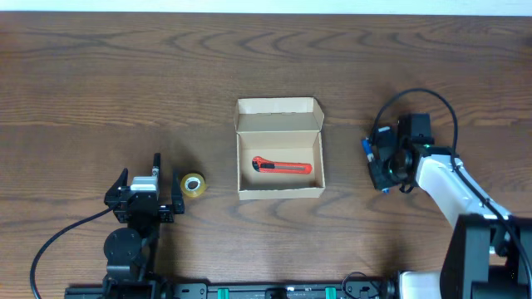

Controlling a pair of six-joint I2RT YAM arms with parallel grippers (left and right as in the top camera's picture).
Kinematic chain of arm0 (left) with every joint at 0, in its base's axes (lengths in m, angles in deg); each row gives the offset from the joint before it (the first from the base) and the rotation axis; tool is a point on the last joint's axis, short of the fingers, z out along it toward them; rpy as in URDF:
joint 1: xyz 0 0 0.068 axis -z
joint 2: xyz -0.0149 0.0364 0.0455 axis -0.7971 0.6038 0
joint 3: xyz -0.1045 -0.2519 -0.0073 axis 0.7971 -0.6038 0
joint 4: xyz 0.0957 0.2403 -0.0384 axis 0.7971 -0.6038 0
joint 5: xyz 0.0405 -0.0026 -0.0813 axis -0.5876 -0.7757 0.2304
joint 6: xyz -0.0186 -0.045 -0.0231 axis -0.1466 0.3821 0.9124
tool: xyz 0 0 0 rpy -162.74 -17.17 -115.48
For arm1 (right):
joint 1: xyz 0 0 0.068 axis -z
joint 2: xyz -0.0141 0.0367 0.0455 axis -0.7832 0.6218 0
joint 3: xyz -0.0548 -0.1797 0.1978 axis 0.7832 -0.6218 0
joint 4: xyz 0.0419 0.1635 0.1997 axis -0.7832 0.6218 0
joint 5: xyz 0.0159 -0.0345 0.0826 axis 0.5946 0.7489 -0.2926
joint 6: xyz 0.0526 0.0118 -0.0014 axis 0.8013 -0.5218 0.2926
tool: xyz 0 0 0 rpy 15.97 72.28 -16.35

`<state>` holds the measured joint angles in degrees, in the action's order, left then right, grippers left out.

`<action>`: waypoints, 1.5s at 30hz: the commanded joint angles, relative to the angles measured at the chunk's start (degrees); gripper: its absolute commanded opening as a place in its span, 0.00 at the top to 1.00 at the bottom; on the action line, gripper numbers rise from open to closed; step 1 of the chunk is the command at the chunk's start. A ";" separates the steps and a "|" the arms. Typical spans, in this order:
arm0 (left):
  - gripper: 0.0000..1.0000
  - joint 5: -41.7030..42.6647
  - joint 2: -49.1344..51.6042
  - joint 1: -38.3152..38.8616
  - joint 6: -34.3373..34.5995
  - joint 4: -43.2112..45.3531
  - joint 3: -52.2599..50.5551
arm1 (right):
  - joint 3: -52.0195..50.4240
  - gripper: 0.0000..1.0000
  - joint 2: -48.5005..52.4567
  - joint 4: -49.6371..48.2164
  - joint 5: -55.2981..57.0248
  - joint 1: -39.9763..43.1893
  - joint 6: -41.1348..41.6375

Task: Pack container
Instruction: 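Carry the marker into the box beside the cutter and release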

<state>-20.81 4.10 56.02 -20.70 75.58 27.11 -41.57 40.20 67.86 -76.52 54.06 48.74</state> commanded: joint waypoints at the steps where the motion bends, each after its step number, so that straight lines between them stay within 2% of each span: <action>1: 0.05 -0.98 -0.37 -0.24 0.48 -0.74 -1.90 | 4.96 0.99 -5.09 0.24 -1.09 -1.11 0.76; 8: 0.05 -0.98 -0.37 -0.24 0.48 -0.74 -1.90 | 12.55 0.99 -11.13 3.45 -3.48 -4.20 -0.02; 14: 0.05 -0.98 -0.37 -0.24 0.48 -0.74 -1.90 | 20.06 0.99 -12.79 10.99 -8.17 -13.00 -9.51; 17: 0.05 -0.98 -0.37 -0.24 0.48 -0.74 -1.90 | 23.96 0.99 -12.76 14.95 -7.91 -20.33 -17.59; 24: 0.05 -0.98 -0.37 -0.24 0.48 -0.74 -1.90 | 27.98 0.99 -12.74 16.52 -7.48 -31.39 -28.94; 32: 0.05 -0.98 -0.37 -0.24 0.48 -0.74 -1.90 | 27.85 0.99 -8.61 19.78 -7.48 -32.15 -32.50; 45: 0.05 -0.98 -0.37 -0.24 0.48 -0.74 -1.90 | 27.85 0.99 8.68 21.42 -7.54 -32.28 -33.97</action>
<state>-20.81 4.10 56.02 -20.70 75.58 27.11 -14.69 45.95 89.21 -83.71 22.06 16.31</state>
